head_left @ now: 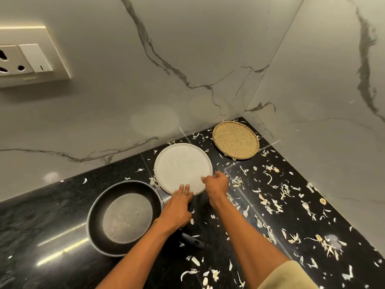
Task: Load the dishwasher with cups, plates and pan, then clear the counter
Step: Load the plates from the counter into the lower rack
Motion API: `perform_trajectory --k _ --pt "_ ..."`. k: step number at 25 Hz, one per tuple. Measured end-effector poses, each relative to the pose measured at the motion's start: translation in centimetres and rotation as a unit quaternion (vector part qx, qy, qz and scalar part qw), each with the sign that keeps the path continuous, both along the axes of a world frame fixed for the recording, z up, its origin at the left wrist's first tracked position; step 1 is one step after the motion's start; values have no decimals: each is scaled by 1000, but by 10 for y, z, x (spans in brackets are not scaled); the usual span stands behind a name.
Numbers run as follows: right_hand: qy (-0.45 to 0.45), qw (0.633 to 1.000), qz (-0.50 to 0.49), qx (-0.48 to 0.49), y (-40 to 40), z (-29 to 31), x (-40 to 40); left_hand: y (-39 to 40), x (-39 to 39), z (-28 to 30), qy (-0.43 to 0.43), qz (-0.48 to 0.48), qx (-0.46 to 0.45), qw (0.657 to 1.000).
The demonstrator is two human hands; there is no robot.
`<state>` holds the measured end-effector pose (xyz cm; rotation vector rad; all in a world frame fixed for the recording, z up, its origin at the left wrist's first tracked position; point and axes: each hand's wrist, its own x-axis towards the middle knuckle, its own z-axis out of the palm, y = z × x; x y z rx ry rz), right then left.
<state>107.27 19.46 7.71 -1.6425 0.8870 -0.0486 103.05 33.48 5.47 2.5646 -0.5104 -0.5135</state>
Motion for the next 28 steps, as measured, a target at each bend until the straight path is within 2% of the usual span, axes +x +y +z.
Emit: perform_trajectory --k 2,6,14,16,18,21,25,28 --pt "13 999 -30 14 -5 -2 2 3 -4 2 -1 -6 -9 1000" --pt "-2 999 -28 -37 -8 -3 -7 10 -18 2 -9 8 -72 997" --pt "-123 985 -46 -108 -8 31 -44 6 -21 19 -42 89 -181 978" --pt "-175 976 -38 -127 -3 43 -54 2 -18 36 -79 91 -219 968" --pt "-241 950 -10 -196 -1 54 -65 -2 -15 55 -182 68 -249 949" --pt "-322 884 56 -334 -4 68 -83 -5 -10 84 -342 19 -257 904" --pt "-367 791 105 -479 -19 90 -119 -11 -15 120 -406 -54 -231 883" --pt "-379 742 103 -543 -37 95 -156 -19 -27 132 -432 -92 -228 868"
